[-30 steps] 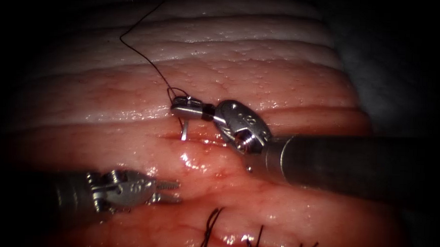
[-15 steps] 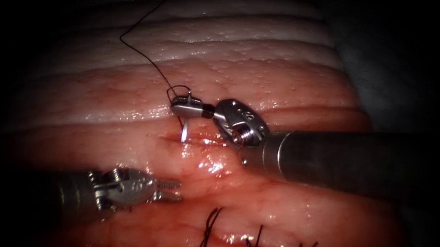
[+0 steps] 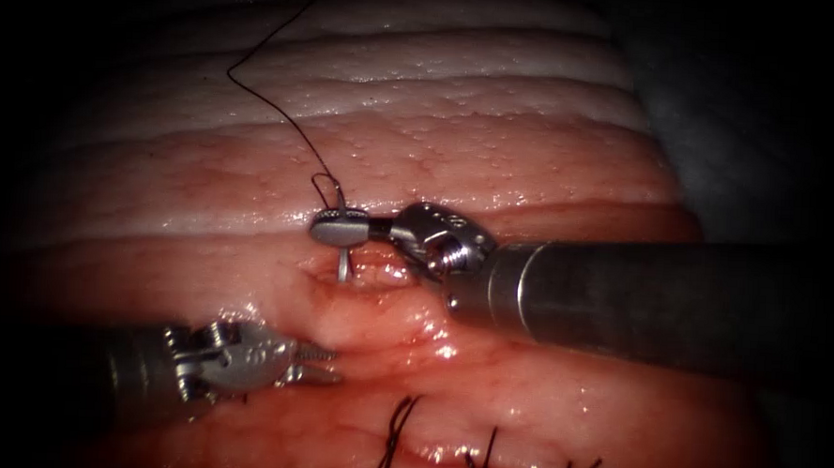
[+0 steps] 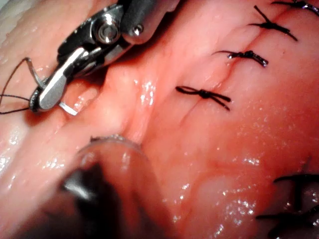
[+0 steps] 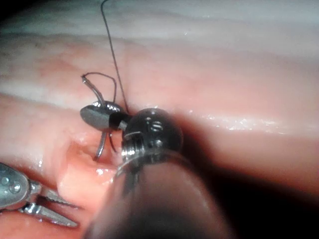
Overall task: Wound Closure
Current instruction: Push needle through skin beneath incision with right hand
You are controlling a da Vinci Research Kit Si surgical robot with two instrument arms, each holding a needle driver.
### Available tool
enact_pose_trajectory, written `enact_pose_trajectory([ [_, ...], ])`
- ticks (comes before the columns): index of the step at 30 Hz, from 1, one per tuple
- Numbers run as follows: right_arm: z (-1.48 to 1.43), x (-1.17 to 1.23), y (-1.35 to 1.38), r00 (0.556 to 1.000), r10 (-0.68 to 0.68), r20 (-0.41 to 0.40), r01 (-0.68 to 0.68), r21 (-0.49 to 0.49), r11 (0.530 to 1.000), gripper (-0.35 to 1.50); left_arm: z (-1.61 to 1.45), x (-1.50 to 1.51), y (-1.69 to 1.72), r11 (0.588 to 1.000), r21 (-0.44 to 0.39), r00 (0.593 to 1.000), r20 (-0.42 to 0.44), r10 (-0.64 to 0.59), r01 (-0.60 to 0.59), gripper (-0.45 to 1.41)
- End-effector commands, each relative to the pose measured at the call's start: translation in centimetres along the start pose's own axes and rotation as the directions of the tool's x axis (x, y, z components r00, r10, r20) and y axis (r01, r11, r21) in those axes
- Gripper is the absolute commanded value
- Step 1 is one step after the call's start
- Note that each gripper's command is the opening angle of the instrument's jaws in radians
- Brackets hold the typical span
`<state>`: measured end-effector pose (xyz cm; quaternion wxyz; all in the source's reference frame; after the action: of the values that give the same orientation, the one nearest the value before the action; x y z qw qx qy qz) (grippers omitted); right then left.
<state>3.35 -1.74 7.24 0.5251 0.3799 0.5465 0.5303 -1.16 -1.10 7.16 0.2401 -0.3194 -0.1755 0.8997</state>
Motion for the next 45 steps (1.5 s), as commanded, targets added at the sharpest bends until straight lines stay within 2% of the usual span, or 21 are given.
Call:
enact_pose_trajectory([
  [1, 0.11, -0.04, 0.00, 1.000, 0.018, 0.002, -0.018, 0.010, 1.000, -0.35, 0.08, 0.01, 0.00, 1.000, 0.000, 1.000, 0.000, 0.000, 0.000, -0.11],
  [11, 0.12, -0.14, -0.11, 0.985, 0.168, 0.031, -0.170, 0.064, 0.983, -0.35, 0.07, 0.01, -0.02, 1.000, -0.005, 1.000, -0.002, 0.001, -0.001, -0.11],
  [25, 0.18, -0.38, -0.41, 0.965, 0.244, 0.100, -0.254, 0.104, 0.962, -0.35, 0.04, 0.03, -0.05, 1.000, -0.011, 1.000, -0.002, -0.001, 0.000, -0.15],
  [33, 0.17, -0.42, -0.54, 0.956, 0.270, 0.116, -0.283, 0.118, 0.952, -0.35, 0.02, 0.05, -0.08, 1.000, -0.014, 1.000, -0.001, -0.002, 0.002, -0.15],
  [45, 0.17, -0.55, -0.74, 0.917, 0.359, 0.172, -0.381, 0.122, 0.916, -0.35, -0.01, 0.06, -0.13, 1.000, -0.020, 1.000, -0.001, -0.004, 0.004, -0.18],
])
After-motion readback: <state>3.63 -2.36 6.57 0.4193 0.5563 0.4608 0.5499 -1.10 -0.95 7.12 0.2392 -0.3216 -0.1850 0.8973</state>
